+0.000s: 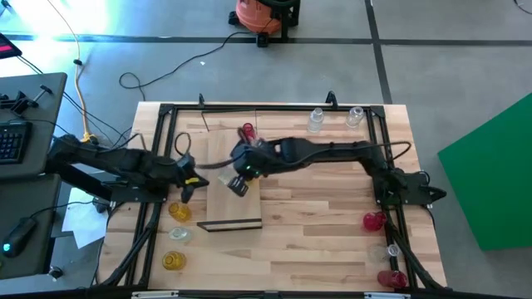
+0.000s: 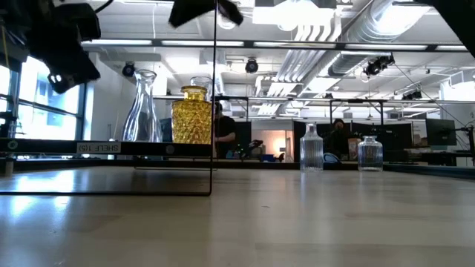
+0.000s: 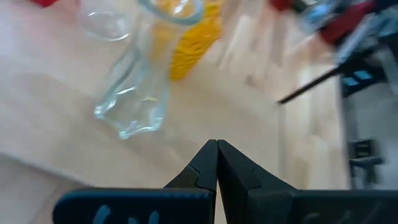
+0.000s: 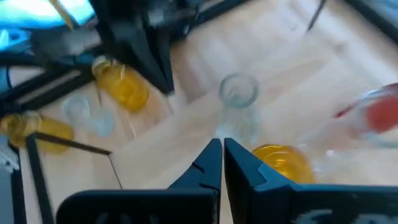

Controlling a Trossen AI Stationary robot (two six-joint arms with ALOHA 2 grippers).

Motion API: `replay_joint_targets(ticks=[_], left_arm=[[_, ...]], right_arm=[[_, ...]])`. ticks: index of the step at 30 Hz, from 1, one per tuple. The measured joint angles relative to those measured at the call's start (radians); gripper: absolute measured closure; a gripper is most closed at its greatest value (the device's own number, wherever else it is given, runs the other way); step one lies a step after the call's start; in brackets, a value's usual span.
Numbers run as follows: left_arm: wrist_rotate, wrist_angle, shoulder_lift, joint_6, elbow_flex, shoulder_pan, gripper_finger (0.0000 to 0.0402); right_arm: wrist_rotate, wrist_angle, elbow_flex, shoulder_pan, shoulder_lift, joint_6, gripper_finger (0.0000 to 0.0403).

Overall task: Sort vases onto shelf
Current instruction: Put the transparent vase on the shelf aligned with the other transparent vase

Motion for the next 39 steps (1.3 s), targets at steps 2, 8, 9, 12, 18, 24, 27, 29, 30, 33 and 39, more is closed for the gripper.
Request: replay_joint_targets(ticks=[2,8,9,12,18,24,27,29,30,33,39], left_arm=[[-0.021,0.006,0.040,0.009,0.000,0.005,0.0401],[-0.056,0.059,0.163,0.045,-0.001,0.055,0.0401],[-0.059,0.073,0.180,0.045,-0.001,0.069,0.0401],[-0.039,0.142,0.229,0.064,-0.001,0.110,0.0401],[0.020,0.249,0.310,0.085,-0.001,0.189,0.0401],[0.030,0.274,0.324,0.084,-0.001,0.238,0.0401],[0.037,0.293,0.324,0.085,-0.001,0.266,0.0401],[0.037,0.301,0.324,0.085,-0.001,0.286,0.0401],[0.037,0.306,0.324,0.085,-0.001,0.295,0.0401],[0.046,0.316,0.324,0.078,-0.001,0.320,0.0401],[0.153,0.311,0.324,0.005,-0.001,0.305,0.0401]], right_arm=[[0.027,-0.016,0.001,-0.006,-0.035,-0.003,0.0403],[0.100,-0.091,0.001,-0.008,-0.118,-0.027,0.0403],[0.108,-0.103,0.001,-0.008,-0.130,-0.029,0.0403],[0.135,-0.145,0.001,-0.008,-0.150,-0.038,0.0403],[0.167,-0.206,0.000,-0.009,-0.173,-0.068,0.0403],[0.170,-0.255,0.000,-0.016,-0.175,-0.105,0.0403],[0.170,-0.256,0.000,-0.022,-0.175,-0.126,0.0403],[0.170,-0.256,0.000,-0.027,-0.175,-0.135,0.0403],[0.170,-0.256,0.000,-0.029,-0.175,-0.136,0.0403],[0.163,-0.256,0.000,-0.033,-0.175,-0.154,0.0403],[0.159,-0.256,0.000,-0.033,-0.175,-0.161,0.0403]])
